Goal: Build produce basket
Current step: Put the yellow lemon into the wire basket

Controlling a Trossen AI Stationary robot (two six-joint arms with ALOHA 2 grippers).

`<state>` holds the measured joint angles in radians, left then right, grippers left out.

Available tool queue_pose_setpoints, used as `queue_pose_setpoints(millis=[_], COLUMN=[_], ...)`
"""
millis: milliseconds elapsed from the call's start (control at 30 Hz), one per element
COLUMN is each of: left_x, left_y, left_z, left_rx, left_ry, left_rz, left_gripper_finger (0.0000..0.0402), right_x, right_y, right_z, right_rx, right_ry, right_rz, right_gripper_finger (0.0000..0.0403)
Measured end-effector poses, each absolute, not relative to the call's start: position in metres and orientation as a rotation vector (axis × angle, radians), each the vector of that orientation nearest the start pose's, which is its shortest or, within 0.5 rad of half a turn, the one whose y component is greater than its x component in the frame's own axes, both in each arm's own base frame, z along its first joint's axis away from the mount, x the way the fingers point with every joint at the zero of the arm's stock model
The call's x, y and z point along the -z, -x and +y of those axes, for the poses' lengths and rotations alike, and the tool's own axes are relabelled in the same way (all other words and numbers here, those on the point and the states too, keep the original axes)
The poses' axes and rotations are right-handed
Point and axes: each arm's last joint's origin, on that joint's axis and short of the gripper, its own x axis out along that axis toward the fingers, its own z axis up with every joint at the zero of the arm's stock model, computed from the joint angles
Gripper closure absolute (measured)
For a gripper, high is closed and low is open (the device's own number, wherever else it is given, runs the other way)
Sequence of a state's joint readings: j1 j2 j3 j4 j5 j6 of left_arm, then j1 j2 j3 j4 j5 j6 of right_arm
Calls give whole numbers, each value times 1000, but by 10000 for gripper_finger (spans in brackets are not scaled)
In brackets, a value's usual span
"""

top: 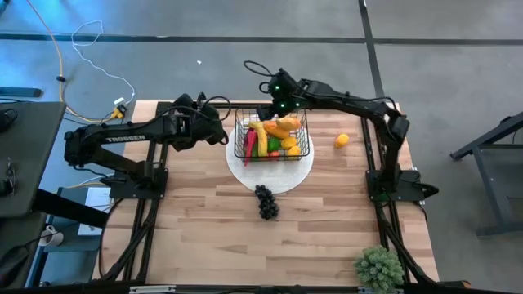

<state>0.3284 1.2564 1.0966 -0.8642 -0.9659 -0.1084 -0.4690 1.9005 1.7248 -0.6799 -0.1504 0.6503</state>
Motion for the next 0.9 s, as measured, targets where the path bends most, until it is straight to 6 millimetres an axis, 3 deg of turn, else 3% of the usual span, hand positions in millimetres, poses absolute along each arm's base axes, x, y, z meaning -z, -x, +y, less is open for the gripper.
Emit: queue_pose_setpoints(millis=[333,633,900], left_x=[-298,-300,-302], left_y=[-207,-207,-206], left_z=[117,131,138], left_rx=[-1020,-889,-887], left_ry=[-121,-69,-61], left_rz=[1056,1015,987], left_gripper_finger=[192,192,192], right_x=[-323,-320,-320], right_y=[-356,-341,-319], right_z=[-155,-130,-117], right_rx=[756,974,1180], right_ry=[-789,-742,-648], right_rz=[735,863,995], right_gripper_finger=[190,190,190])
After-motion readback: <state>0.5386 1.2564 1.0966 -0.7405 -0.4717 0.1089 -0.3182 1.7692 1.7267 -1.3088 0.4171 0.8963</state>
